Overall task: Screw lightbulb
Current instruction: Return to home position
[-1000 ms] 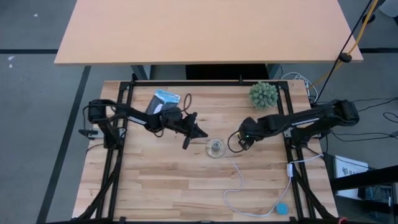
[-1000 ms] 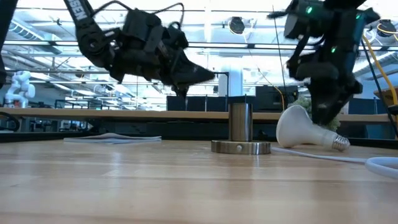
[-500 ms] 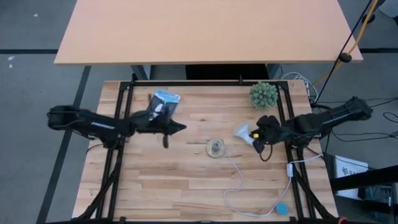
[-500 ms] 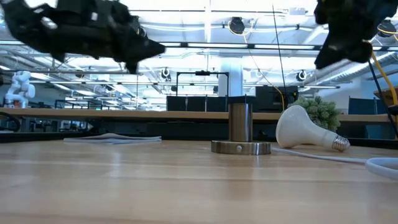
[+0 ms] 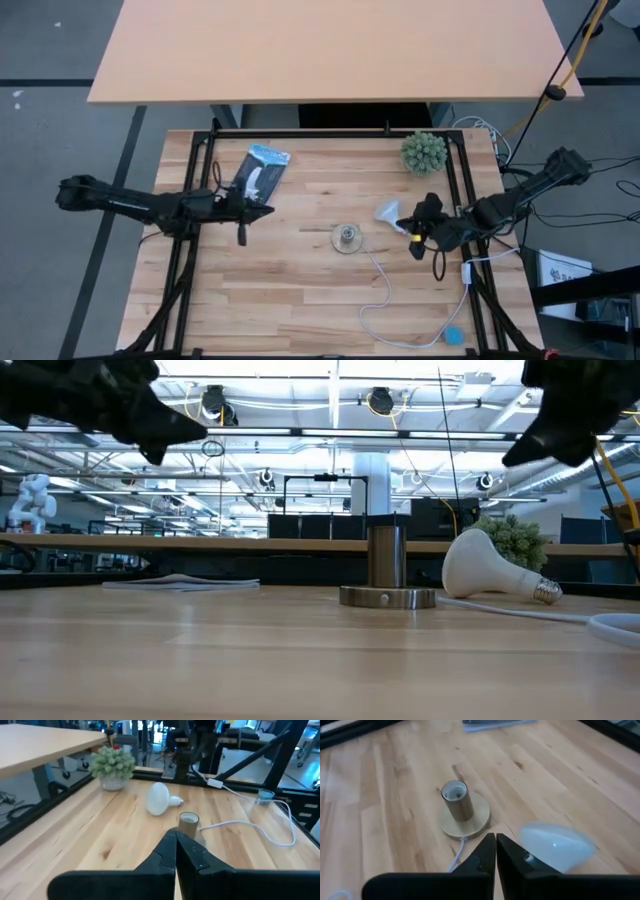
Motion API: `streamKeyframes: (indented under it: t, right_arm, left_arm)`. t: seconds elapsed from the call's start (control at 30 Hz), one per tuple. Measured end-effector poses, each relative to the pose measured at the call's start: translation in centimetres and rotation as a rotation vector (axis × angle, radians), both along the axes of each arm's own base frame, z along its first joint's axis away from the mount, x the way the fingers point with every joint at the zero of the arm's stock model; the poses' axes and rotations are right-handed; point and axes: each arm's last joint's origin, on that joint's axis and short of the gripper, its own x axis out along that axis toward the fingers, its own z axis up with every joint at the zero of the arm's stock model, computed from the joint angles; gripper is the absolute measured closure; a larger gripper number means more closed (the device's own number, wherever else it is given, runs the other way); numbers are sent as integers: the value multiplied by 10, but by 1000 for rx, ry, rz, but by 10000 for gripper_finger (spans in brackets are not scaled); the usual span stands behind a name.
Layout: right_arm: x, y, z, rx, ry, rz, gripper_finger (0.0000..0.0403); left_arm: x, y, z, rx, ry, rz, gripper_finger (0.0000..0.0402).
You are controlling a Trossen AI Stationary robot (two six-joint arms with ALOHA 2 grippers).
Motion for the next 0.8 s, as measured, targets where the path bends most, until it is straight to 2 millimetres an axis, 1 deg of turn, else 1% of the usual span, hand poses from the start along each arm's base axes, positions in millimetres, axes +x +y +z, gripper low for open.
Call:
streamKeyframes:
  t: [0.13, 0.23, 0.33, 0.47, 0.57, 0.67, 0.8]
  right_arm:
    - [-1, 0, -16, 10, -10, -1, 401]
    - [-1, 0, -22, 19, -50, 10, 401]
    - [-1, -1, -22, 16, -92, 29, 402]
    - [-3, -1, -18, 14, -119, 40, 403]
    - [-4, -2, -17, 17, -130, 40, 403]
    - [-5, -3, -15, 3, -139, 27, 403]
    - [-5, -4, -14, -6, -149, 31, 403]
  left_arm:
    - [-16, 1, 6, 12, -12, -24, 401]
    - [-29, 1, 8, 31, -87, -80, 401]
    - [-43, 4, 0, 25, -165, -65, 401]
    - [-56, 6, -19, -11, -245, -78, 401]
    - [-61, 6, -33, -35, -266, -77, 401]
    - [-61, 8, -41, -57, -181, -52, 401]
    - [-61, 8, -41, -65, -185, -44, 401]
